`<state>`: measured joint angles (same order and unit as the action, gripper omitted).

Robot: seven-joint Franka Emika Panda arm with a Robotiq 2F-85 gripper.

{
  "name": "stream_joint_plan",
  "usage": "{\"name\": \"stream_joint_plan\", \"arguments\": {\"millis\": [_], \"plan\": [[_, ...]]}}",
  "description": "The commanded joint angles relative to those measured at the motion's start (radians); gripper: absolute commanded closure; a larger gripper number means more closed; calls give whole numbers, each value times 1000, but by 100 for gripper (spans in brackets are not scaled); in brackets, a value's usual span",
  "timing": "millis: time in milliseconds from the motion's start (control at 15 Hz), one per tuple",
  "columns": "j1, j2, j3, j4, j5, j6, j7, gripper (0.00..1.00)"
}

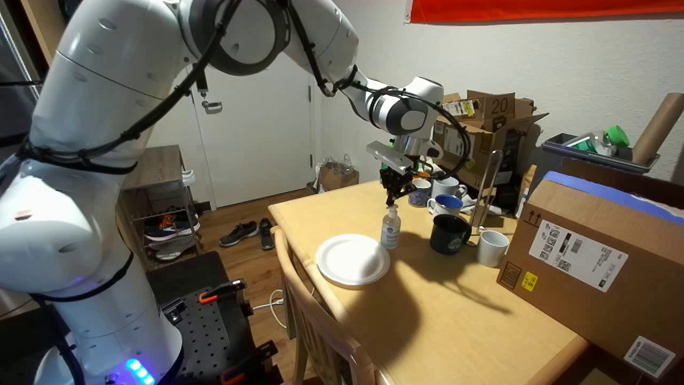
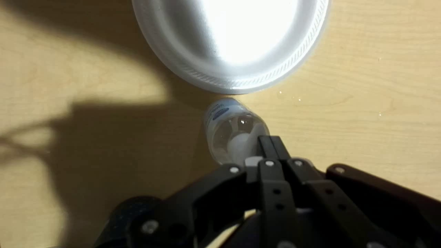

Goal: Press the pump dispenser on the bottle next to the plate

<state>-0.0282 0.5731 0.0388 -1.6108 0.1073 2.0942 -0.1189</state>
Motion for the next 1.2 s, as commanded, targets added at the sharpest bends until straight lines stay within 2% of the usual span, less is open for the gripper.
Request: {"name": "stream_joint_plan", "arguments": {"millis": [0, 467, 1133], "plan": [[-23, 30, 21, 39, 30, -10, -48, 100], [-39, 88, 37, 76, 76, -28, -108, 100], [-40, 224, 40, 168, 75, -81, -115, 100]]}}
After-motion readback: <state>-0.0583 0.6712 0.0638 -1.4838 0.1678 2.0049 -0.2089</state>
